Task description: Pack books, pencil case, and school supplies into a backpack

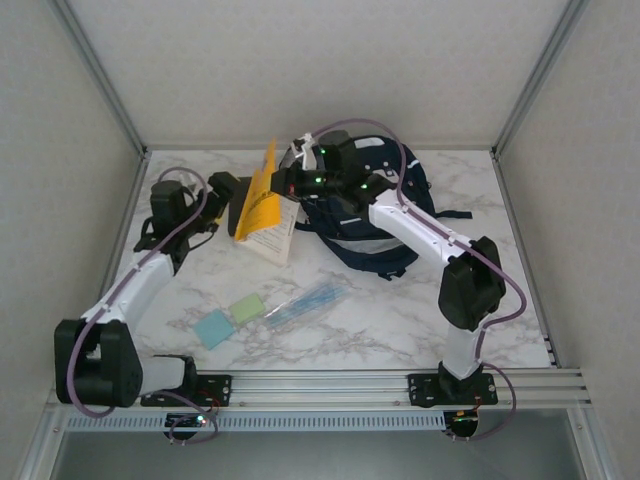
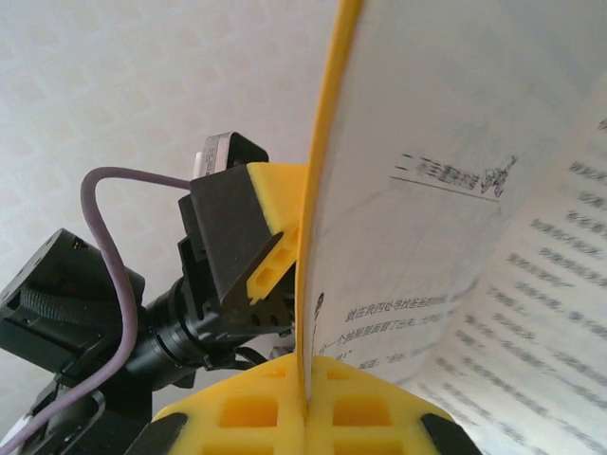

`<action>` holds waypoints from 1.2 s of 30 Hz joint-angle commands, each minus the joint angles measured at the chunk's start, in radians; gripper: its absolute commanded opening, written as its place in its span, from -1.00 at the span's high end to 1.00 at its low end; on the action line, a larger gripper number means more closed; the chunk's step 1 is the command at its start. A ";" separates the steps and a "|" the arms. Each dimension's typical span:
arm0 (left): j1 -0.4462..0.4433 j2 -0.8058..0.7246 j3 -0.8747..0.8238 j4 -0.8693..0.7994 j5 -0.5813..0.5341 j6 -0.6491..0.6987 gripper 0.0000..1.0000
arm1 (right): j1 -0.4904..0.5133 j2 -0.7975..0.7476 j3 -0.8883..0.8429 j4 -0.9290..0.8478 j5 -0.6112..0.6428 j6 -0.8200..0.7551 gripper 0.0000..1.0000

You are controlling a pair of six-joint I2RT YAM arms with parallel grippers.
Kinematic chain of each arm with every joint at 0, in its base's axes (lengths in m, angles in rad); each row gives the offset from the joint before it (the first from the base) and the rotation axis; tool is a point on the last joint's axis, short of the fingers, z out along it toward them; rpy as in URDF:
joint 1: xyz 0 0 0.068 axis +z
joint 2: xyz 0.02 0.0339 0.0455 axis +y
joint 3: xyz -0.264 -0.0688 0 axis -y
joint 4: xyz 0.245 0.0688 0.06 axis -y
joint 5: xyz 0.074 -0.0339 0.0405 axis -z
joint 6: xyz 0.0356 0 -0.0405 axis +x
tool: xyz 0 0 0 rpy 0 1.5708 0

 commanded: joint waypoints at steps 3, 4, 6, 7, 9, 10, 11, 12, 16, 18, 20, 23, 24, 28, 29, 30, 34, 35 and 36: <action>-0.055 0.080 0.026 0.187 0.084 -0.064 -1.00 | -0.040 -0.100 -0.093 0.220 -0.064 0.073 1.00; -0.062 0.096 0.024 0.220 0.097 -0.079 -1.00 | -0.046 -0.107 -0.109 0.242 -0.070 0.084 1.00; -0.074 0.123 0.023 0.274 0.120 -0.105 -1.00 | -0.060 -0.119 -0.137 0.276 -0.079 0.103 1.00; -0.082 0.137 0.023 0.294 0.128 -0.114 -1.00 | -0.067 -0.124 -0.155 0.299 -0.088 0.116 1.00; -0.108 0.167 0.033 0.306 0.144 -0.121 -1.00 | -0.083 -0.133 -0.186 0.337 -0.092 0.139 1.00; -0.123 0.188 0.041 0.306 0.154 -0.122 -1.00 | -0.091 -0.138 -0.202 0.351 -0.095 0.146 1.00; -0.137 0.208 0.045 0.314 0.162 -0.130 -1.00 | -0.098 -0.145 -0.219 0.363 -0.094 0.149 1.00; -0.149 0.224 0.044 0.329 0.166 -0.140 -1.00 | -0.103 -0.150 -0.230 0.371 -0.095 0.151 1.00; -0.185 0.284 0.038 0.433 0.184 -0.203 -1.00 | -0.128 -0.157 -0.279 0.381 -0.103 0.145 1.00; -0.206 0.313 0.045 0.492 0.193 -0.238 -0.98 | -0.140 -0.157 -0.316 0.399 -0.105 0.153 1.00; -0.233 0.348 0.062 0.536 0.205 -0.263 -0.95 | -0.157 -0.158 -0.367 0.427 -0.104 0.169 1.00; -0.255 0.388 0.079 0.581 0.205 -0.295 -0.92 | -0.181 -0.166 -0.441 0.451 -0.098 0.182 1.00; -0.258 0.400 0.081 0.598 0.204 -0.308 -0.91 | -0.187 -0.170 -0.464 0.451 -0.094 0.180 1.00; -0.268 0.439 0.091 0.645 0.209 -0.346 -0.86 | -0.222 -0.188 -0.565 0.436 -0.070 0.168 1.00; -0.272 0.444 0.094 0.646 0.211 -0.348 -0.83 | -0.229 -0.193 -0.593 0.437 -0.065 0.169 1.00; -0.277 0.448 0.096 0.645 0.211 -0.347 -0.78 | -0.235 -0.197 -0.614 0.437 -0.059 0.171 1.00; -0.290 0.462 0.110 0.648 0.211 -0.349 -0.42 | -0.241 -0.200 -0.653 0.404 -0.040 0.152 1.00; -0.292 0.464 0.114 0.645 0.212 -0.348 -0.28 | -0.242 -0.196 -0.651 0.397 -0.039 0.148 1.00; -0.292 0.466 0.116 0.643 0.213 -0.346 -0.16 | -0.242 -0.193 -0.647 0.390 -0.038 0.147 1.00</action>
